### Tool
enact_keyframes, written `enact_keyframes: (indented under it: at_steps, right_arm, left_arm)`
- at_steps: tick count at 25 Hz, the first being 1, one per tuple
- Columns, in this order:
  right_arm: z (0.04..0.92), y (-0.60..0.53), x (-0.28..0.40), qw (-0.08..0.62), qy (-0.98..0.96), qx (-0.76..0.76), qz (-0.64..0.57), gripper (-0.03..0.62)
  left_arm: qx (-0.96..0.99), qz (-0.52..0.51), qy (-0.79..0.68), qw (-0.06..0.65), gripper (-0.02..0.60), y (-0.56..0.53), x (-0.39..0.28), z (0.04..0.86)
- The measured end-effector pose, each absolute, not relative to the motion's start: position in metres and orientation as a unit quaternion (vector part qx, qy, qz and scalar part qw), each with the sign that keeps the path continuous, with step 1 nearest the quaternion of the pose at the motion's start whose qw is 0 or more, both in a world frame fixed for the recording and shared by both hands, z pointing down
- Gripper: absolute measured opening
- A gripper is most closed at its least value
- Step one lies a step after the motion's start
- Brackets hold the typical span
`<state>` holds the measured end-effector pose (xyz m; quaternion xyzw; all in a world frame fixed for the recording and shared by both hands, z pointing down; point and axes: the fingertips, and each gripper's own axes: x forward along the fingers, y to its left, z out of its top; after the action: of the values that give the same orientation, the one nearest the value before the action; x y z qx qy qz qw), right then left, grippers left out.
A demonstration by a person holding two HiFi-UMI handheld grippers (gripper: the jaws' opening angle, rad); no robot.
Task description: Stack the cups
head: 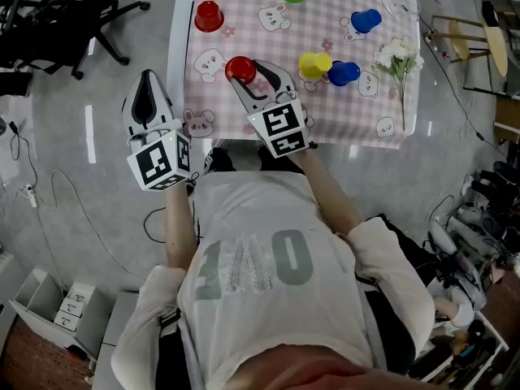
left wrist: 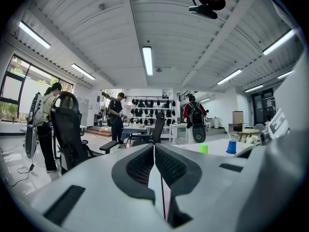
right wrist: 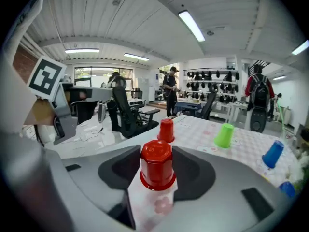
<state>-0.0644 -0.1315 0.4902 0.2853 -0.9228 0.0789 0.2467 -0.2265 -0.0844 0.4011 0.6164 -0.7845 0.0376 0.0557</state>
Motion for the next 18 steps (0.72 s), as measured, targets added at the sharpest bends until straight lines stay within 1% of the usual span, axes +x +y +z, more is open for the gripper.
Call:
enact_keyframes:
  at_steps: [4, 7, 13, 18]
  right_arm:
    - [0.484, -0.168, -0.027, 0.229, -0.892, 0.382, 0.079, 0.213]
    - [0.485, -0.187, -0.002, 0.221, -0.872, 0.428, 0.088, 0.213]
    - [0.498, -0.203, 0.022, 0.224, -0.850, 0.465, 0.103, 0.213]
    - [0.507, -0.202, 0.025, 0.227, -0.848, 0.465, 0.116, 0.213]
  left_arm:
    - [0.626, 0.038, -0.777, 0.055, 0.029, -0.093, -0.219, 0.401]
    - [0.634, 0.040, -0.771, 0.056, 0.029, -0.099, -0.213, 0.402]
    - [0.645, 0.045, -0.761, 0.056, 0.029, -0.107, -0.202, 0.402]
    - [0.645, 0.047, -0.761, 0.055, 0.029, -0.108, -0.201, 0.402]
